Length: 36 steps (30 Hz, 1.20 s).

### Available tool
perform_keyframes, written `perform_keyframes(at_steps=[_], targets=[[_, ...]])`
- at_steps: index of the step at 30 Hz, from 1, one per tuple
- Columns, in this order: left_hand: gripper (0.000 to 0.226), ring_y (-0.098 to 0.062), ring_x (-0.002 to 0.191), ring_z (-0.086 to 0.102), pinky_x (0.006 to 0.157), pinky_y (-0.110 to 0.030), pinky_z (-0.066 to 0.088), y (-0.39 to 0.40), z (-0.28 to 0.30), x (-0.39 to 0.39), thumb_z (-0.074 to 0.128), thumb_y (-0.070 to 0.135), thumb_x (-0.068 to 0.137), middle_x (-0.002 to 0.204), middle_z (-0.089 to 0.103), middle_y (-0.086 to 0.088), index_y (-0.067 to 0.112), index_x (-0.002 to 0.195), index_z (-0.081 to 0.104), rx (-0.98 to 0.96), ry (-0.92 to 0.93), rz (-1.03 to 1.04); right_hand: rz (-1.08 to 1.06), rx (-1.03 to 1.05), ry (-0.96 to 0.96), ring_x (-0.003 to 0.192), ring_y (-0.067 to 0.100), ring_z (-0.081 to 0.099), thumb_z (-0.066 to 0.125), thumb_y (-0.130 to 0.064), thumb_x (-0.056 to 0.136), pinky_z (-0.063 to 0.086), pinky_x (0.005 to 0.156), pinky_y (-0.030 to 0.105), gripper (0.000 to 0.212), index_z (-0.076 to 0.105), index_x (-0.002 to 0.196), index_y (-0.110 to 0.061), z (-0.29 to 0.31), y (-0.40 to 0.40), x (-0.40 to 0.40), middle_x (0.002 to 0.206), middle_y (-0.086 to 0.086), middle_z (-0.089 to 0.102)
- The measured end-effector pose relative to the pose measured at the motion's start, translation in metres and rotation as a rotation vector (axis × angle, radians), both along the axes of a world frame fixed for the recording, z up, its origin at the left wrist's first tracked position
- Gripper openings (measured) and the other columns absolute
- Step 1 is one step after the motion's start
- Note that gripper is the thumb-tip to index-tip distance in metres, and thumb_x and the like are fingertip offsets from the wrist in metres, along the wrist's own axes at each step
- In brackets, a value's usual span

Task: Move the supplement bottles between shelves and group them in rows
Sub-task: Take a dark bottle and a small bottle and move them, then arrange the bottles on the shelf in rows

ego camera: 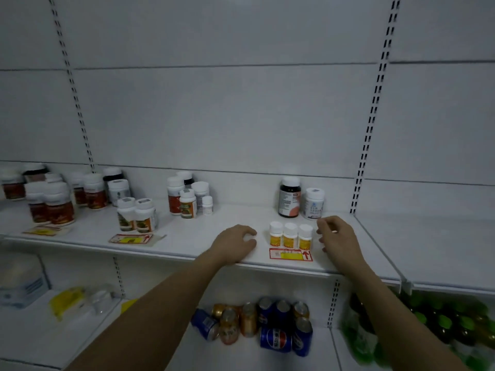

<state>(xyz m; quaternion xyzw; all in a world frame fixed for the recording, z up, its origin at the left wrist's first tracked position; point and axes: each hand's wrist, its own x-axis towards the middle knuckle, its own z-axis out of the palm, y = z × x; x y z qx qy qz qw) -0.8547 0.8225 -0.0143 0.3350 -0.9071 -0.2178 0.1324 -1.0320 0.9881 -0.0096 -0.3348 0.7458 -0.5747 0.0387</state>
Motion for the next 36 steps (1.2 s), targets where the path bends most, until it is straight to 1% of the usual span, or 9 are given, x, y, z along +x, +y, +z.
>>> perform_keyframes(at_steps=[5,9,13,18,21,24,28,31,36], targets=[[0.038,-0.02,0.124,0.051,0.106,-0.037,0.04,-0.017,0.039,0.045,0.049,0.045,0.095,0.141,0.053,0.0,0.027,0.127,0.058,-0.043,-0.075,-0.05,-0.046,-0.044,0.207,0.076,0.014,0.06,0.05,-0.029,0.099,0.041,0.058,0.027,0.02,0.061,0.086,-0.019,0.043,-0.023,0.047,0.083,-0.004,0.065],[0.039,-0.022,0.117,0.057,0.101,-0.035,0.045,-0.042,0.063,0.125,0.052,0.045,0.094,0.134,0.059,-0.004,0.024,0.125,0.06,-0.028,-0.107,-0.026,0.228,0.22,0.283,0.079,0.019,0.063,0.054,-0.023,0.096,0.05,0.07,0.033,0.018,0.067,0.09,-0.012,0.073,-0.071,0.134,0.083,0.001,0.069],[0.035,-0.022,0.112,0.058,0.097,-0.038,0.047,-0.081,0.066,0.239,0.05,0.047,0.092,0.127,0.063,-0.002,0.029,0.12,0.062,-0.113,-0.091,0.162,0.406,0.409,0.395,0.085,0.022,0.066,0.055,-0.026,0.096,0.053,0.081,0.038,0.021,0.069,0.093,-0.01,0.085,-0.131,0.236,0.09,0.006,0.071],[0.031,-0.021,0.109,0.059,0.092,-0.033,0.049,-0.125,0.051,0.397,0.055,0.038,0.091,0.121,0.065,-0.004,0.02,0.113,0.066,-0.055,-0.056,0.368,0.609,0.483,0.478,0.063,0.011,0.057,0.057,-0.029,0.095,0.047,0.06,0.025,0.023,0.062,0.075,-0.018,0.093,-0.211,0.356,0.076,0.0,0.066],[0.03,-0.018,0.105,0.061,0.089,-0.031,0.05,-0.143,0.055,0.484,0.054,0.04,0.088,0.119,0.066,0.0,0.026,0.113,0.066,-0.077,-0.067,0.494,0.715,0.494,0.53,0.071,0.014,0.06,0.058,-0.029,0.094,0.051,0.071,0.031,0.022,0.068,0.083,-0.012,0.094,-0.26,0.43,0.085,0.006,0.071],[0.034,-0.019,0.105,0.06,0.088,-0.032,0.051,-0.161,0.07,0.553,0.053,0.042,0.09,0.121,0.064,0.001,0.028,0.12,0.063,-0.11,-0.073,0.595,0.817,0.528,0.644,0.07,0.012,0.055,0.056,-0.033,0.094,0.046,0.064,0.029,0.021,0.062,0.078,-0.021,0.096,-0.3,0.499,0.08,-0.001,0.064],[0.035,-0.017,0.106,0.058,0.086,-0.032,0.05,-0.193,0.099,0.604,0.053,0.044,0.091,0.124,0.063,0.002,0.029,0.121,0.061,-0.196,-0.087,0.639,0.878,0.517,0.73,0.086,0.016,0.059,0.055,-0.038,0.094,0.049,0.075,0.031,0.018,0.063,0.09,-0.023,0.109,-0.346,0.56,0.096,0.0,0.065],[0.035,-0.016,0.097,0.059,0.083,-0.033,0.053,-0.226,0.114,0.622,0.051,0.047,0.091,0.121,0.064,0.003,0.03,0.121,0.059,-0.265,-0.087,0.661,0.897,0.478,0.725,0.084,0.017,0.061,0.056,-0.038,0.094,0.051,0.077,0.033,0.019,0.062,0.085,-0.023,0.116,-0.382,0.582,0.095,0.002,0.068],[0.033,-0.012,0.092,0.058,0.077,-0.03,0.053,-0.295,0.096,0.627,0.051,0.049,0.091,0.114,0.064,0.005,0.032,0.119,0.059,-0.234,-0.016,0.643,0.893,0.438,0.583,0.069,0.011,0.058,0.057,-0.031,0.094,0.047,0.058,0.025,0.017,0.063,0.083,-0.02,0.091,-0.457,0.587,0.081,-0.003,0.064]])
